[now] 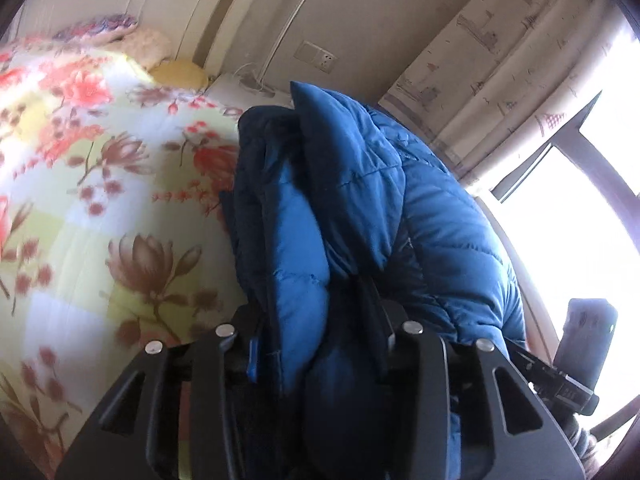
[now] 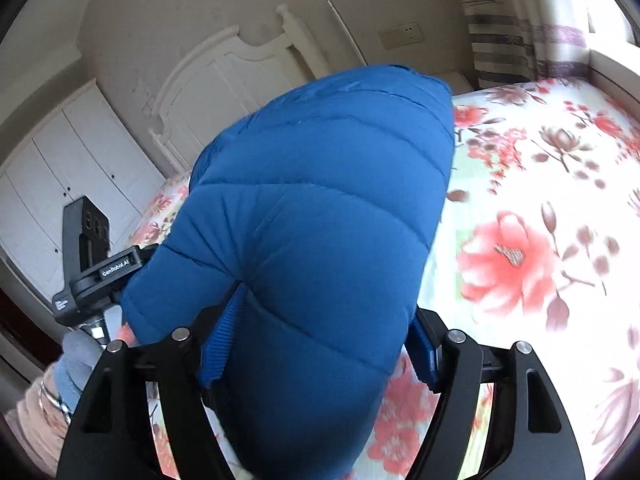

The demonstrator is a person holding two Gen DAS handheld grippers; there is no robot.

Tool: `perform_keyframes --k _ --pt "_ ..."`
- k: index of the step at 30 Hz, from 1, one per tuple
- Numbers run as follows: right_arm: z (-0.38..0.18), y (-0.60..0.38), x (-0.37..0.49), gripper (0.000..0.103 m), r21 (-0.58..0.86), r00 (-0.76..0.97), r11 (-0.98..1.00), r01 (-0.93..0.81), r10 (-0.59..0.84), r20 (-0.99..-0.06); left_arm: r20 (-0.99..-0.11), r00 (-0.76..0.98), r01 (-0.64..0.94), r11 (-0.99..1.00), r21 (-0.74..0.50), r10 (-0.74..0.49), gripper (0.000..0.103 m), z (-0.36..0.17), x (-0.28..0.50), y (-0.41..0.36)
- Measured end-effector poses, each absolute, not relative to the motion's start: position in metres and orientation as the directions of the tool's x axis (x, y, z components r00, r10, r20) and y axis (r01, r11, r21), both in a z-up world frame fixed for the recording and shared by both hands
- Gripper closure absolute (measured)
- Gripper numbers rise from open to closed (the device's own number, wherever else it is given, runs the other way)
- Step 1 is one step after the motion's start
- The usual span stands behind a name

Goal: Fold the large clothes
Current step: 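Set the folded jacket bundle down on the bed and open both grippers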

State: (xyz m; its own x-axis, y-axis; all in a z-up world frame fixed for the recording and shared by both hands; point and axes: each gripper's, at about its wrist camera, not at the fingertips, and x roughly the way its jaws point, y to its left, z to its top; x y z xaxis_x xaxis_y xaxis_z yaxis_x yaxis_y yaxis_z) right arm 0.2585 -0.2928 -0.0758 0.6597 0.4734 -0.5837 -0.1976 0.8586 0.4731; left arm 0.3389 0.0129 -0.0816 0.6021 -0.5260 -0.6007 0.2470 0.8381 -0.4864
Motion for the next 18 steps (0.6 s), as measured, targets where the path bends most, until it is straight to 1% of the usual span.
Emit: perform_keyframes --k 1,2,4,5,6,7,8,9,10,11,12,13,14,15,16,18 --pt "-0.074 -0.291 0.258 0.030 0.455 0.668 0.871 -0.185 0.451 -0.592 -0.606 0.601 0.240 0.840 -0.486 -0.522 0.063 -0.082 0.337 0.014" --pt "-0.071 -0.291 0.257 0.023 0.451 0.671 0.875 -0.174 0.441 -0.596 -0.611 0.602 0.236 0.845 -0.479 -0.514 0.063 -0.081 0.336 0.015" --pt "-0.067 -0.290 0.257 0.015 0.448 0.678 0.882 -0.143 0.417 -0.605 -0.620 0.615 0.235 0.863 -0.447 -0.488 0.063 -0.078 0.329 0.014" --pt "-0.065 -0.288 0.255 0.015 0.454 0.678 0.880 -0.138 0.418 -0.605 -0.621 0.626 0.230 0.872 -0.431 -0.472 0.060 -0.076 0.324 0.015" --pt "-0.063 -0.289 0.251 0.015 0.463 0.679 0.879 -0.115 0.409 -0.609 -0.622 0.639 0.217 0.882 -0.419 -0.453 0.052 -0.074 0.321 0.018" --pt "-0.061 -0.291 0.247 0.015 0.470 0.683 0.878 -0.092 0.399 -0.612 -0.624 0.652 0.200 0.892 -0.406 -0.430 0.046 -0.070 0.315 0.020" --pt "-0.058 -0.293 0.240 0.015 0.474 0.689 0.878 -0.064 0.382 -0.616 -0.628 0.669 0.175 0.906 -0.386 -0.397 0.034 -0.063 0.305 0.025" --pt "-0.054 -0.293 0.233 0.015 0.471 0.696 0.881 -0.045 0.366 -0.618 -0.627 0.681 0.164 0.913 -0.373 -0.378 0.026 -0.059 0.294 0.034" --pt "-0.045 -0.294 0.219 0.015 0.457 0.713 0.889 -0.033 0.342 -0.612 -0.617 0.698 0.165 0.920 -0.355 -0.363 0.024 -0.053 0.281 0.038" --pt "-0.036 -0.294 0.201 0.015 0.432 0.744 0.901 -0.033 0.311 -0.591 -0.605 0.713 0.173 0.924 -0.340 -0.356 0.020 -0.047 0.269 0.040" --pt "-0.029 -0.292 0.187 0.015 0.406 0.768 0.913 -0.029 0.281 -0.576 -0.581 0.742 0.182 0.935 -0.304 -0.333 0.013 -0.037 0.251 0.042" --pt "-0.015 -0.290 0.167 0.015 0.358 0.805 0.934 -0.019 0.227 -0.548 -0.554 0.775 0.183 0.947 -0.263 -0.303 0.009 -0.027 0.234 0.042" --pt "-0.003 -0.289 0.149 0.015 0.322 0.833 0.947 -0.015 0.190 -0.519 -0.521 0.808 0.180 0.957 -0.227 -0.276 0.002 -0.018 0.217 0.042" --pt "0.006 -0.288 0.135 0.015 0.296 0.854 0.955 -0.011 0.163 -0.494 -0.471 0.845 0.181 0.965 -0.191 -0.252 0.002 -0.005 0.196 0.042" --pt "0.021 -0.286 0.117 0.015 0.256 0.887 0.967 0.002 0.116 -0.446 -0.428 0.873 0.184 0.970 -0.157 -0.235 0.002 0.007 0.176 0.041" --pt "0.041 -0.280 0.096 0.015 0.207 0.924 0.978 0.027 0.055 -0.379 -0.376 0.901 0.191 0.976 -0.103 -0.216 0.002 0.029 0.151 0.037"
